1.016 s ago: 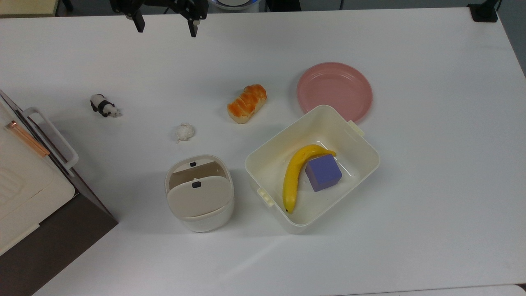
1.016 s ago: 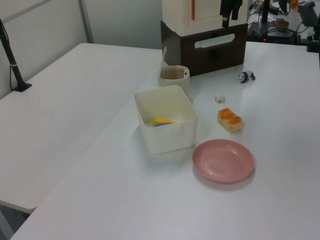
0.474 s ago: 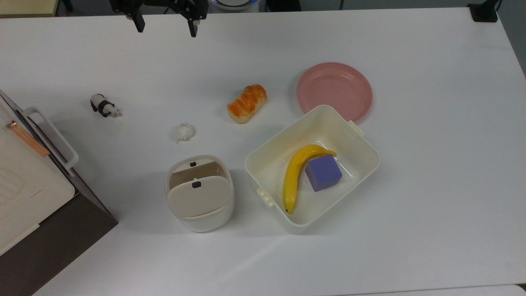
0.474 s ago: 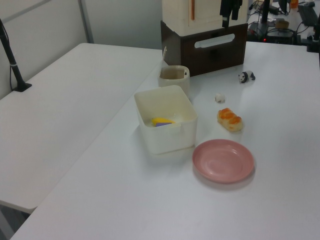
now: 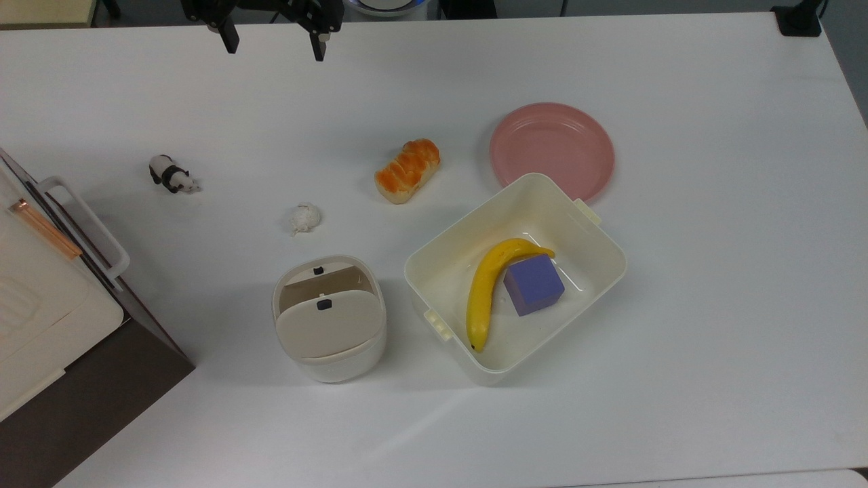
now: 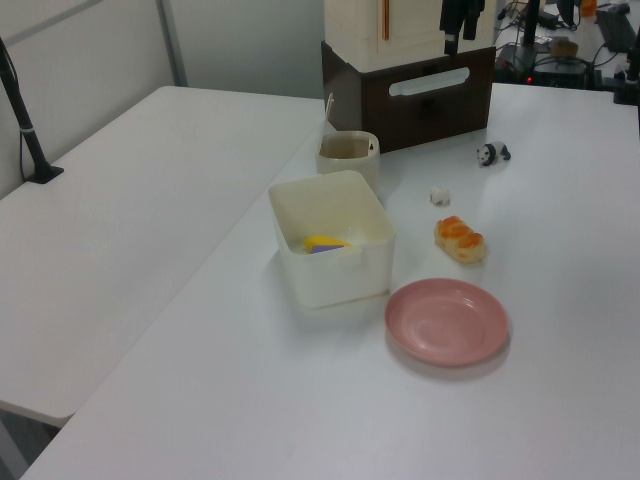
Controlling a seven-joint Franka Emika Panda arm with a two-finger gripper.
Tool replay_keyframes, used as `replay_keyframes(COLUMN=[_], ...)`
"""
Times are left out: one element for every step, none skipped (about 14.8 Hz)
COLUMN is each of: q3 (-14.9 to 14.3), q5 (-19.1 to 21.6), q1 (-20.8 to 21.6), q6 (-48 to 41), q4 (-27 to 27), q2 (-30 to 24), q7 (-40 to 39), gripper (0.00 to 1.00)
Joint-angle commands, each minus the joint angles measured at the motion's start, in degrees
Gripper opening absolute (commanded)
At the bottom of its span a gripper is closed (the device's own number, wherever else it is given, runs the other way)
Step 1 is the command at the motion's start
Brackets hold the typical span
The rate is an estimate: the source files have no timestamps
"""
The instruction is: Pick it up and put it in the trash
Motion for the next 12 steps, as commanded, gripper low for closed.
replay_keyframes(q3=[-0.55,-0.55,-0.55,-0.55,-0.55,-0.55,-0.55,-0.55,-0.55,-0.55,-0.55,-0.55], q5=[-0.42,-0.42,-0.42,-0.42,-0.42,-0.42,-0.42,-0.42,-0.42,-0.42,-0.42,-0.42], q1=[0.42,0.42,0.42,0.42,0.42,0.42,0.42,0.42,0.42,0.42,0.42,0.42], q6=[0.88,0.79,0.78,0.78,0.78,0.78,0.78,0.78,0.78,0.78,0.78,0.78], q4=[-3.11,-3.11,-3.11,-3.11,-3.11,-3.11,-3.02,-3.02,-3.02,-3.02,-3.02,-3.02], q2=[-2.47,-2.47,-2.47,-2.47,-2.47,-2.47,-2.47,-2.47,-2.47,-2.47,-2.47,-2.47], q7=[-1.62,-2.05,-2.06,-2.15,-2.15,-2.15,-2.06,-2.06,-2.15,-2.06,-2.15,-2.15], gripper=[1.0,1.0,1.0,1.0,1.0,1.0,1.0,1.0,1.0,1.0,1.0,1.0])
